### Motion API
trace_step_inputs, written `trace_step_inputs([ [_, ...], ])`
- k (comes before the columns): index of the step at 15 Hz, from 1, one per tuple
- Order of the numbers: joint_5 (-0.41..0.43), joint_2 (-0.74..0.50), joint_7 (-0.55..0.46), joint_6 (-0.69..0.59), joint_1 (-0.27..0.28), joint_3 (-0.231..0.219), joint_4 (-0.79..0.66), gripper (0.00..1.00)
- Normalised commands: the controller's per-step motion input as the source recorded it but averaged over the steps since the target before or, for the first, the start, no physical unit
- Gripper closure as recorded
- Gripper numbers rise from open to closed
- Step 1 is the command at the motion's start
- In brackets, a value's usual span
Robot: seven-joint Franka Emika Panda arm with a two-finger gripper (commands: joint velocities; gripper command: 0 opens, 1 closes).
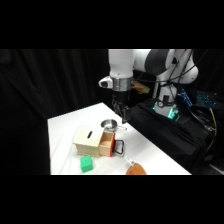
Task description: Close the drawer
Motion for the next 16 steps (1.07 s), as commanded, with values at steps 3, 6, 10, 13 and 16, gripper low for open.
trace_step_inputs([
  [3, -0.209, -0.11, 0.49, 0.37, 0.015, 0.11, -0.31, 0.0],
  [6, -0.229, 0.12, 0.44, 0.48, -0.02, 0.041, -0.2, 0.0],
  [10, -0.325, 0.28, 0.43, 0.47, 0.001, -0.039, -0.07, 0.0],
  [13, -0.404, 0.31, 0.46, 0.41, 0.113, -0.175, 0.05, 0.0],
  [16, -0.45, 0.31, 0.47, 0.37, 0.209, -0.326, 0.13, 0.0],
])
